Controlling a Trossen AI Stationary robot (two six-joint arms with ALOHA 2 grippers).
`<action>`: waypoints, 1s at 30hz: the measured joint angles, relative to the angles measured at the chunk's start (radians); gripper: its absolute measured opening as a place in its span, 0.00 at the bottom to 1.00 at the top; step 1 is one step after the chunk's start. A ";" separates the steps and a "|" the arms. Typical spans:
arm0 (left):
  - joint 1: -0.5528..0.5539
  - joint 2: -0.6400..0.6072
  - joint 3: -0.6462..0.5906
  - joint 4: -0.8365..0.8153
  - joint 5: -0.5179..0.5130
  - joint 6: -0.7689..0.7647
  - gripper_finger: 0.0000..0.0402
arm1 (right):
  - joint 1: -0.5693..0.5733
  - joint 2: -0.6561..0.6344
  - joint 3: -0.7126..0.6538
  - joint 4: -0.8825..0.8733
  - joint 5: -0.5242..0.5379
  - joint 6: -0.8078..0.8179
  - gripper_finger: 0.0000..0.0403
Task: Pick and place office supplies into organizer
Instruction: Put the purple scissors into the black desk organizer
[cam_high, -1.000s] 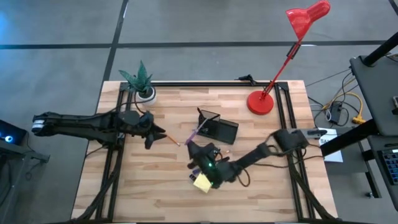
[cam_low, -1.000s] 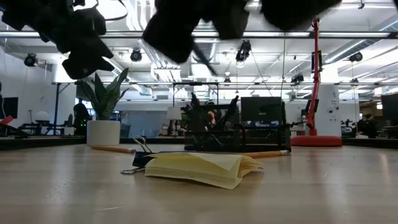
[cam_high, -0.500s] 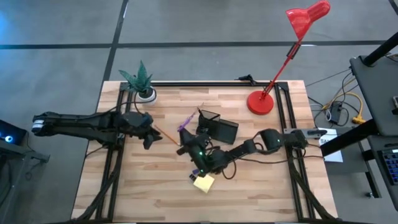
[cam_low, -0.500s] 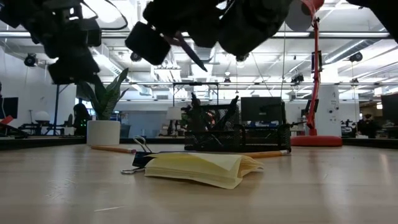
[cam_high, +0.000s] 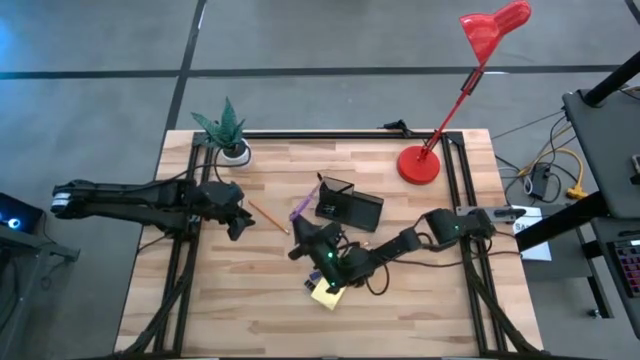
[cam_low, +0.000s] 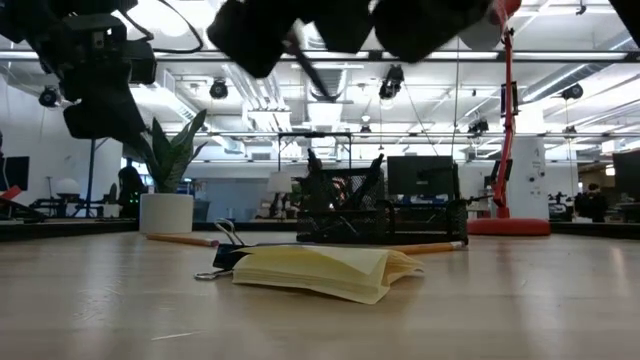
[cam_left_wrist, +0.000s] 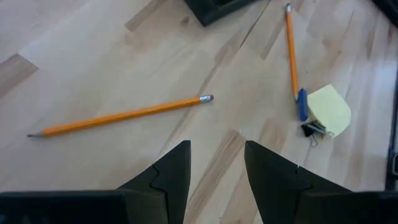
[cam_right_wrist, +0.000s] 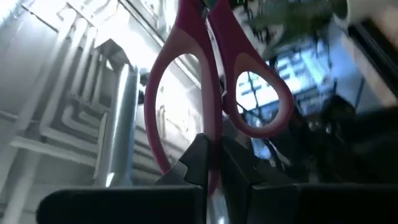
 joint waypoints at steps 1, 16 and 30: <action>0.000 0.005 0.000 0.001 -0.001 0.004 0.34 | -0.003 -0.012 0.000 0.000 0.018 -0.031 0.03; 0.000 0.017 -0.012 -0.114 -0.031 0.111 0.34 | -0.019 0.011 -0.021 -0.001 0.140 0.019 0.03; -0.001 0.101 -0.014 -0.085 0.068 -0.234 0.34 | -0.016 0.026 -0.017 -0.004 0.191 0.015 0.03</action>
